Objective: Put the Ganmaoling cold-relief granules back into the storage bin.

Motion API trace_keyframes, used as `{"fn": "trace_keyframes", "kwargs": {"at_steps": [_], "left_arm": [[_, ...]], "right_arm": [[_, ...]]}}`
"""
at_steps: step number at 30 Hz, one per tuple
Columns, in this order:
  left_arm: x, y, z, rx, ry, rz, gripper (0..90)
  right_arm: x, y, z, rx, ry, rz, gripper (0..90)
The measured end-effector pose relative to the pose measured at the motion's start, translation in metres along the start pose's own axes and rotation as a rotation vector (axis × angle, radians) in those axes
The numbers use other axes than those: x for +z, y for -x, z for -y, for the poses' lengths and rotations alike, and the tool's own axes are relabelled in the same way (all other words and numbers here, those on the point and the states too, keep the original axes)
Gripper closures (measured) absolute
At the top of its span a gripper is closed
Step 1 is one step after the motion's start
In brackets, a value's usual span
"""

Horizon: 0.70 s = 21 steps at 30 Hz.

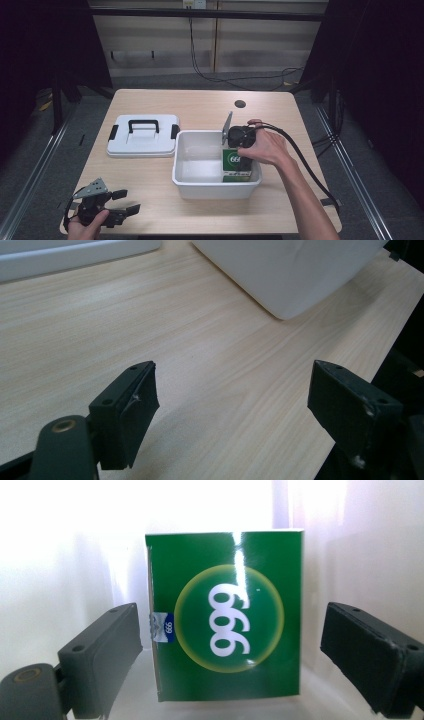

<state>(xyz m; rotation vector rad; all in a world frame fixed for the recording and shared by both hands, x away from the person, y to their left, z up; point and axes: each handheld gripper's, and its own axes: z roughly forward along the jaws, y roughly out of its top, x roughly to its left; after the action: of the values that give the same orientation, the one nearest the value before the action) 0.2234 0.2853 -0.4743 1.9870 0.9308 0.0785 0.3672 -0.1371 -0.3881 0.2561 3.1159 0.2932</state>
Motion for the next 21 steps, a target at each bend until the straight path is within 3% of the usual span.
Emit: {"fn": "trace_keyframes", "kwargs": {"at_steps": [7, 12, 15, 17, 21], "left_arm": [[0.0, 0.0, 0.0, -0.002, 0.001, 0.0, 20.1], [0.0, 0.0, 0.0, -0.001, 0.0, 0.0, 20.1], [0.0, 0.0, 0.0, -0.001, -0.001, -0.002, 20.1], [0.0, 0.0, 0.0, -0.002, 0.0, -0.002, 20.1], [0.0, 0.0, 0.0, -0.004, -0.002, -0.003, 20.1]], "right_arm": [[-0.022, 0.0, 0.01, 0.041, 0.155, 0.01, 8.7], [-0.036, -0.005, 0.021, 0.07, 0.283, 0.052, 10.5], [-0.042, -0.009, 0.032, 0.088, 0.326, 0.095, 12.2], [-0.042, -0.009, 0.036, 0.094, 0.347, 0.095, 12.5], [-0.043, -0.011, 0.053, 0.151, 0.415, 0.113, 12.8]]}}
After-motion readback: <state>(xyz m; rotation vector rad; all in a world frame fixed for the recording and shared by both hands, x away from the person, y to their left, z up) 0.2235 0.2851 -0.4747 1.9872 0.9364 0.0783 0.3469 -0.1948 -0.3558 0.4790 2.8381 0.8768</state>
